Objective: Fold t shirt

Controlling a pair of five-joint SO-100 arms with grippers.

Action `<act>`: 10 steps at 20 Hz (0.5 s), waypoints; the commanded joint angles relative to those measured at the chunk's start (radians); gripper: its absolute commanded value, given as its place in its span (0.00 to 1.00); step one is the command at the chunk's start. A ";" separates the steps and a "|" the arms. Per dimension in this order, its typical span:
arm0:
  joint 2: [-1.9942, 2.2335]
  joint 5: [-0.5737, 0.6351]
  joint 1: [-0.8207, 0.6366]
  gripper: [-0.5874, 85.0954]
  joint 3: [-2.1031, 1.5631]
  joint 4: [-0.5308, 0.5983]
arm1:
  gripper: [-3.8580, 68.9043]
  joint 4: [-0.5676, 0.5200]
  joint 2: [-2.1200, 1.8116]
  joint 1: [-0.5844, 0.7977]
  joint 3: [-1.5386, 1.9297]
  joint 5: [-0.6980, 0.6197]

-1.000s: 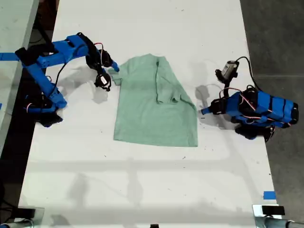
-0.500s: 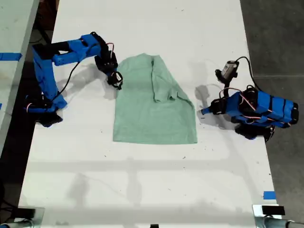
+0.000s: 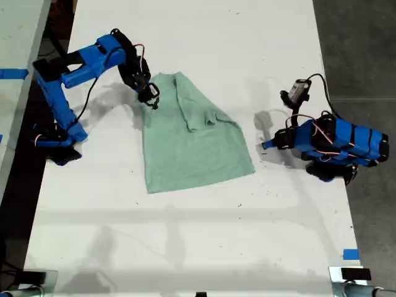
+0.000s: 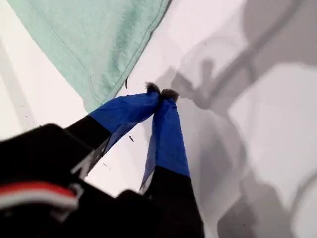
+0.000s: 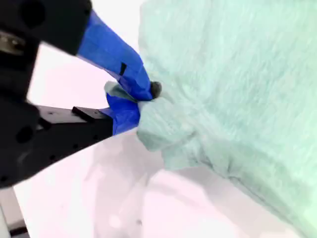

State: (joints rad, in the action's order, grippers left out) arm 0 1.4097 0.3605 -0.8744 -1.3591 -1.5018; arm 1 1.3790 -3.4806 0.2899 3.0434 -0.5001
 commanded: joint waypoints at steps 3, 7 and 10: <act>-0.121 0.009 0.132 0.00 0.391 0.020 | 0.06 -0.025 -0.014 -0.006 0.057 -0.014; -0.123 -0.023 0.273 0.00 0.391 0.130 | 0.06 -0.025 -0.014 0.000 0.057 -0.018; -0.160 -0.017 0.365 0.00 0.391 0.229 | 0.06 -0.025 -0.014 0.000 0.057 -0.017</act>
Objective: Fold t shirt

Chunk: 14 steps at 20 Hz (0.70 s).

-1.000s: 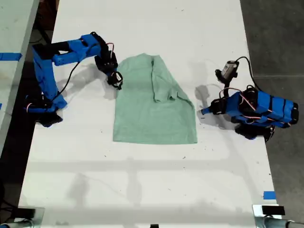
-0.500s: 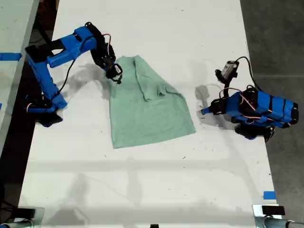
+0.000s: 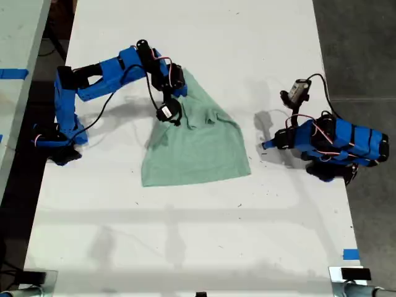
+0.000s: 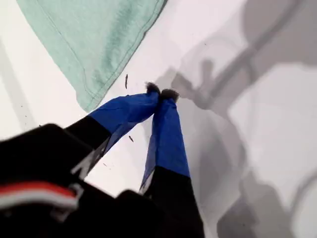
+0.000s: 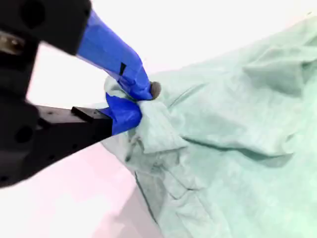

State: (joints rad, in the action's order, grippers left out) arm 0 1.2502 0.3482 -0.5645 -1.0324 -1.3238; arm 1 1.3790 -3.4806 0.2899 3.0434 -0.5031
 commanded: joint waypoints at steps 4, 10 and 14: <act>-0.153 0.052 0.110 0.16 0.064 0.089 | 0.06 -0.025 -0.014 -0.003 0.057 -0.014; -0.101 0.044 0.020 0.18 0.063 -0.063 | 0.06 -0.025 -0.014 -0.005 0.057 -0.014; 0.169 0.049 -0.035 0.13 0.020 -0.196 | 0.06 -0.025 -0.014 -0.003 0.057 -0.015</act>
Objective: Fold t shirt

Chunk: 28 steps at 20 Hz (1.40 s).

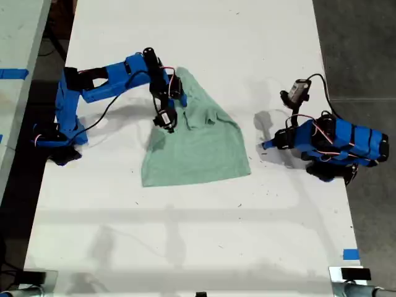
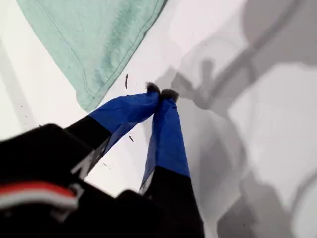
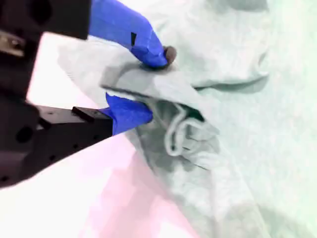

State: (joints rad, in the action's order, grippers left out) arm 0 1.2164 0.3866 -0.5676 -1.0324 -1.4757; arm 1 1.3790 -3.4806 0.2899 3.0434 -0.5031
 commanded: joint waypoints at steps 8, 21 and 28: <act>1.055 -0.104 -0.061 0.00 -0.667 -0.029 | 0.06 -0.025 -0.014 -0.009 0.057 -0.009; 2.355 -0.434 0.064 0.00 -2.261 0.483 | 0.06 -0.025 -0.014 -0.006 0.057 -0.002; 2.364 -0.434 0.058 0.00 -2.261 0.459 | 0.06 -0.025 -0.014 -0.012 0.057 0.005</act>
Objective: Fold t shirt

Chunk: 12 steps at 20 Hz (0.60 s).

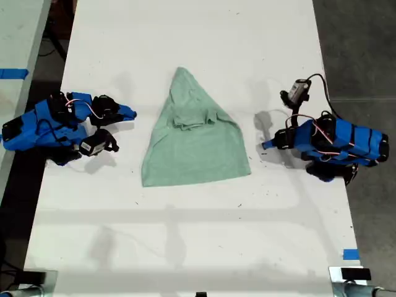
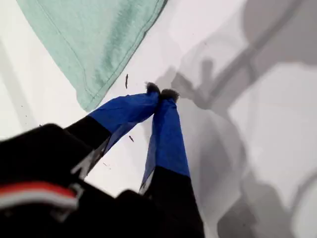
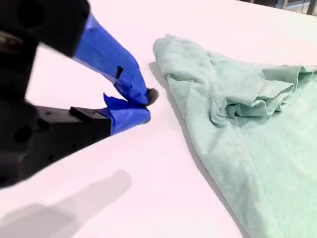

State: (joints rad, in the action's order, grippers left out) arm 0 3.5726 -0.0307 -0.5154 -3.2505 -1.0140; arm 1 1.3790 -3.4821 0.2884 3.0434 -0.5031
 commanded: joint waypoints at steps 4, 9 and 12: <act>0.008 -0.014 0.011 0.00 -0.043 -0.003 | 0.06 -0.025 -0.012 -0.011 0.057 0.003; 0.008 -0.012 0.005 0.00 -0.043 -0.003 | 0.06 -0.025 -0.012 -0.012 0.057 0.002; 0.008 -0.012 0.003 0.00 -0.043 -0.003 | 0.06 -0.025 -0.012 -0.012 0.057 0.002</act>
State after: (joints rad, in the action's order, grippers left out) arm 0 3.5726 -0.0322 -0.5154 -3.2505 -1.0140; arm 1 1.3790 -3.4821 0.2838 3.0434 -0.5031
